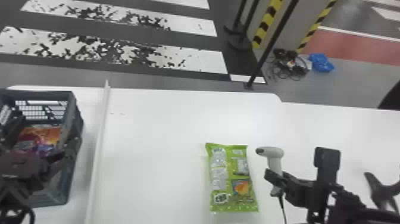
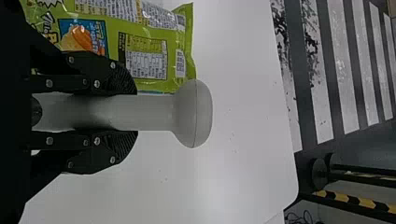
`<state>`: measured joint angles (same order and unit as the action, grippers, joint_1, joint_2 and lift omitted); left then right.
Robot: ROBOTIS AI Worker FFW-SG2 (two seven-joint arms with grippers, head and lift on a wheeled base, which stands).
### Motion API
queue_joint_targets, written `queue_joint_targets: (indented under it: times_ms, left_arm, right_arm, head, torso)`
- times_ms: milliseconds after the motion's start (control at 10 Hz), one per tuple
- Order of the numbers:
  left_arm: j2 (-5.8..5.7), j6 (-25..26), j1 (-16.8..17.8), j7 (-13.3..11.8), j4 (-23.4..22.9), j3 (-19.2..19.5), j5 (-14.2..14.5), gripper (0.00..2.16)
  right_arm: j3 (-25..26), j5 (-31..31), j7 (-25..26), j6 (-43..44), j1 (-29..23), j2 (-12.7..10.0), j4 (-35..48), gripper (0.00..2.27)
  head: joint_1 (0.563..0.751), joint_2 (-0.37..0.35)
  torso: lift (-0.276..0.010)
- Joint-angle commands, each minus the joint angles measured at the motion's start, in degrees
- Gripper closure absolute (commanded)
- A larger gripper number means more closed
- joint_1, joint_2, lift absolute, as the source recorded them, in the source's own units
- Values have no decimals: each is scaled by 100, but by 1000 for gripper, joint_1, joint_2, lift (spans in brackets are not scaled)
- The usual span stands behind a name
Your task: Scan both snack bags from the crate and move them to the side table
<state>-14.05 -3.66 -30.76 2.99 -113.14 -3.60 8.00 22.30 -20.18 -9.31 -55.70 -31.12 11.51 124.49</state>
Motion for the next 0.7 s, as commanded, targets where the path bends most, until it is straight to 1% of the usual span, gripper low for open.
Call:
queue_joint_targets:
  times_ms: [0,300,600]
  left_arm:
    - [7,-6,-1,0,3,0,-9,70]
    - [7,-42,-18,0,11,0,-17,70]
    - [-1,-77,-36,0,3,9,-17,70]
  right_arm:
    - [-103,5,0,-16,-79,-61,181,2115]
    - [-340,49,0,-210,-96,-61,383,2115]
    - [-700,322,-9,-122,-114,-61,383,2111]
  head:
    - [695,-215]
    - [695,-179]
    - [695,-143]
  torso:
    - [-29]
    - [-29]
    - [-29]
